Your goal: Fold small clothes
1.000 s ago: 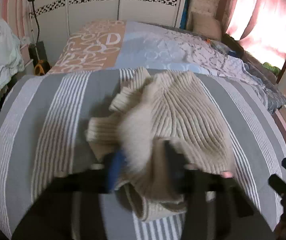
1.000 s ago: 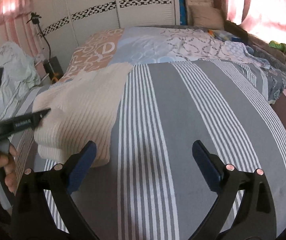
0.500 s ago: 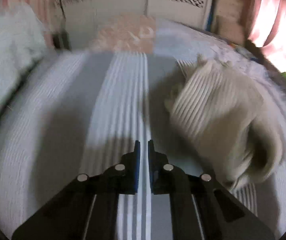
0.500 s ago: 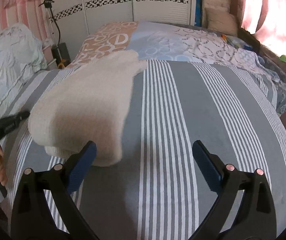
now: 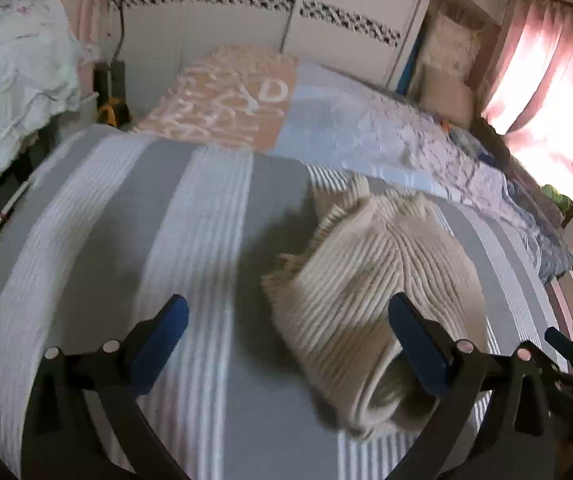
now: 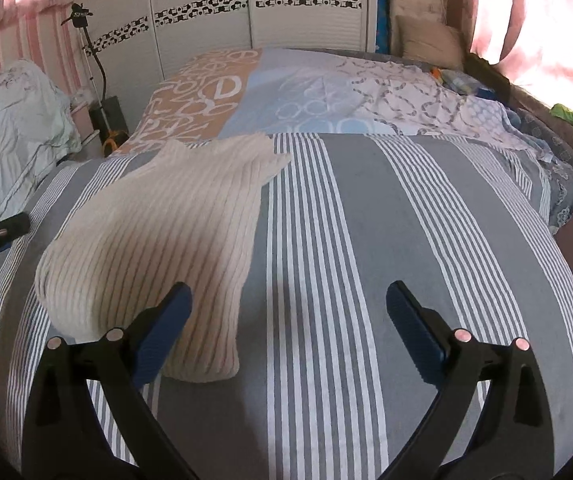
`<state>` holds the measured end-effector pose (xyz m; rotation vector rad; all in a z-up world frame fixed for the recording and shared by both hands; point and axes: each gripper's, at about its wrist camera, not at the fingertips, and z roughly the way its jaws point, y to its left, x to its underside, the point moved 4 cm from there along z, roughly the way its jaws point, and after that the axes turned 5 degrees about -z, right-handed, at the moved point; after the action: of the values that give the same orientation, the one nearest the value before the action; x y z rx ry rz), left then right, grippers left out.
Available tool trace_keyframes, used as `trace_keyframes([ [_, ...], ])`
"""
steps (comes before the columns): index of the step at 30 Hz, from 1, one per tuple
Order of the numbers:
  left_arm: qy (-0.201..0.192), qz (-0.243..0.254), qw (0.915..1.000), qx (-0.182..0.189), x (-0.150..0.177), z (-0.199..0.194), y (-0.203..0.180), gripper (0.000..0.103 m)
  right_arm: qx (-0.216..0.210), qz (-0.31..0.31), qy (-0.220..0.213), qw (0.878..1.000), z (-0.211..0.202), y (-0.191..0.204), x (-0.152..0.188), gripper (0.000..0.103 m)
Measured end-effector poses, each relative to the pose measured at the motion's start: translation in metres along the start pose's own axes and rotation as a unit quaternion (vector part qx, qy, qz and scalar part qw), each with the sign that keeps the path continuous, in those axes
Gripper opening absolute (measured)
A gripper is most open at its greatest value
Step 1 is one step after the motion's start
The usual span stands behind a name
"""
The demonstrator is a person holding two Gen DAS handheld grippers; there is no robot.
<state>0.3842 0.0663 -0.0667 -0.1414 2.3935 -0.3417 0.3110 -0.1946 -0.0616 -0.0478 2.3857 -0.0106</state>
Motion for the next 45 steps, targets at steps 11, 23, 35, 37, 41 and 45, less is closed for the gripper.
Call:
trace_keyframes([
  [11, -0.010, 0.084, 0.9962, -0.023, 0.034, 0.034, -0.018, 0.019, -0.008, -0.014, 0.001, 1.000, 0.011, 0.014, -0.008, 0.098],
  [23, -0.009, 0.035, 0.9984, -0.043, 0.049, 0.056, 0.028, 0.073, -0.009, -0.072, 0.046, 0.996, 0.066, 0.044, 0.035, 0.098],
  [35, 0.006, -0.019, 0.9991, 0.038, 0.006, 0.034, 0.022, 0.088, -0.016, -0.033, 0.005, 0.999, 0.036, 0.005, -0.011, 0.100],
  [37, 0.038, -0.020, 0.9987, 0.028, 0.013, 0.054, 0.017, 0.088, -0.022, -0.029, 0.007, 0.999, 0.038, 0.006, -0.012, 0.100],
  [41, 0.041, -0.059, 0.9963, 0.049, 0.019, 0.070, 0.020, 0.092, -0.022, -0.031, 0.009, 0.999, 0.043, 0.005, -0.014, 0.100],
  [45, 0.032, -0.080, 0.9942, 0.064, 0.019, 0.081, 0.021, 0.101, -0.021, -0.021, 0.007, 1.000, 0.049, 0.004, -0.017, 0.100],
])
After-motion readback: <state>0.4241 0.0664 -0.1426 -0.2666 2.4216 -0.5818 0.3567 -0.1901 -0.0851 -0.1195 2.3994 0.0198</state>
